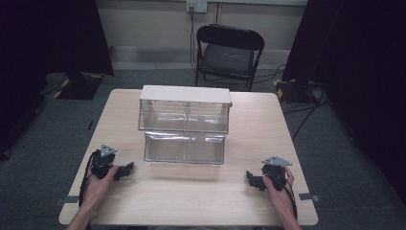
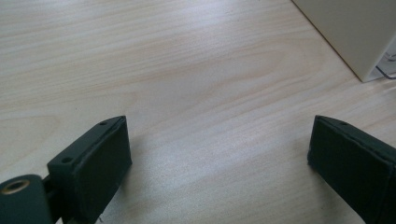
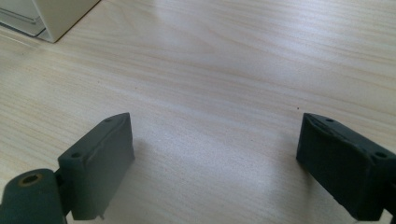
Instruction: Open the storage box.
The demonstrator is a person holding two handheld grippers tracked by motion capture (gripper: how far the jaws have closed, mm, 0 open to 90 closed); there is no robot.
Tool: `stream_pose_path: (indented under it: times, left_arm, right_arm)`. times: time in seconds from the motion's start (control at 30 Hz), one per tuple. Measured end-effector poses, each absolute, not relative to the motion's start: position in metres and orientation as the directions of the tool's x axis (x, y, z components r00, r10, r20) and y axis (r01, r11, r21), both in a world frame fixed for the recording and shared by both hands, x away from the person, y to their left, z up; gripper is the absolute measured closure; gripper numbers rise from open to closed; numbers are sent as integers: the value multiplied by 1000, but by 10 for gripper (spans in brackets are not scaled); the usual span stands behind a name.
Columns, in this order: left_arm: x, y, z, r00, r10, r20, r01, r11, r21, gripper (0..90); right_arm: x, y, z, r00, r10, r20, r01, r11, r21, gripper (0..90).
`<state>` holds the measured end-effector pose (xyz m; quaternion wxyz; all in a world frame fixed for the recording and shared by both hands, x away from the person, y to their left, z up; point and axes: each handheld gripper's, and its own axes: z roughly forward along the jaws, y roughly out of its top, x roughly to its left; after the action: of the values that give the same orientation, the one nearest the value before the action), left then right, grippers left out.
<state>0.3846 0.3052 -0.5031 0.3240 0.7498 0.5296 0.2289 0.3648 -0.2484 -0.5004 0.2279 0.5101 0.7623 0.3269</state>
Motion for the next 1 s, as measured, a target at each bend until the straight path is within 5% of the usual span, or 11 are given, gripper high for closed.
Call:
stream_pose_path:
  times: [1.0]
  left_arm:
    - [385, 305, -503, 333, 943, -5, 648, -225, 728, 50]
  right_arm:
    - [360, -234, -486, -414, 910, -6, 589, 273, 761, 143]
